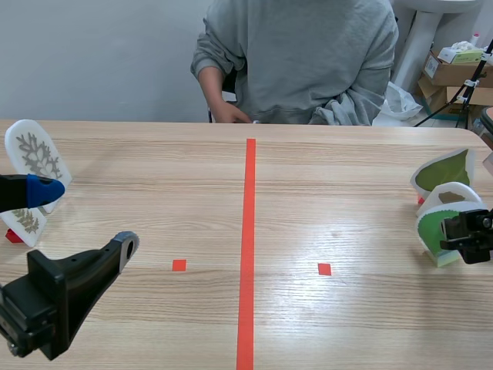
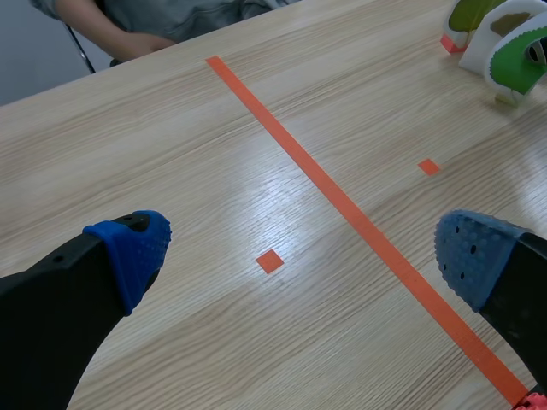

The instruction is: Do the leaf sorting experiment

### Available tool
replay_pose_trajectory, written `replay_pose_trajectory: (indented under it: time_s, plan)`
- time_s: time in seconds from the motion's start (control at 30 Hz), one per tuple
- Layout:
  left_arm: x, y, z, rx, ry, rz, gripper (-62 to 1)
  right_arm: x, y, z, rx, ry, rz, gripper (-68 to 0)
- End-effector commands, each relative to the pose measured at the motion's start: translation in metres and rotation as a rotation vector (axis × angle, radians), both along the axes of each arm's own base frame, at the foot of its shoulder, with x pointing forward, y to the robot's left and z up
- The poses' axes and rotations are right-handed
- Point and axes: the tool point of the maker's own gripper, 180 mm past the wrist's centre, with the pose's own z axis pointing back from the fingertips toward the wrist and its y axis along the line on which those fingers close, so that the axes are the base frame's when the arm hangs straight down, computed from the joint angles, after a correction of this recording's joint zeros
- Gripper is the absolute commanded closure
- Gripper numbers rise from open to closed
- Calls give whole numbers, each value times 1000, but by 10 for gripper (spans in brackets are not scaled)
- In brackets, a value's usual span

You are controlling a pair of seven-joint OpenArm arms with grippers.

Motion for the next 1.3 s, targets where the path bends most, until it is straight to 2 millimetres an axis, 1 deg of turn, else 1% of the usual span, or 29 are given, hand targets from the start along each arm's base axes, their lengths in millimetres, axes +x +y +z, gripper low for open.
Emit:
replay_pose_trajectory:
  time_s: [0.0,0.2,0.27,0.63,0.8,0.87,0.93,1.07,1.13,1.2,1.27]
  plan:
    - [0,-1,6,-12,-16,-4,-623,7,-6,12,-12,-37,-5,-280]
    - [0,-1,6,-12,-16,-4,-623,9,-6,14,-9,-54,-3,-422]
    - [0,-1,6,-12,-16,-4,-623,9,-4,15,-7,-56,4,-444]
    - [0,-1,6,-12,-16,-4,-623,6,5,16,14,-44,72,-444]
    - [0,-1,5,-11,-15,-4,-623,3,8,26,39,-18,129,-444]
    - [0,-1,5,-11,-15,-4,-623,-1,8,32,29,-16,170,-444]
    - [0,-1,5,-10,-14,-4,-623,-4,9,44,30,-37,199,-444]
    - [0,-1,5,-10,-15,-4,-623,-10,10,72,-19,-78,236,-444]
    - [0,-1,5,-10,-14,-4,-623,-16,14,87,-49,-100,266,-444]
    - [0,-1,5,-10,-15,-4,-623,-22,25,101,-61,-132,303,-444]
    - [0,-1,5,-10,-15,-4,-623,-29,44,113,-55,-163,353,-444]
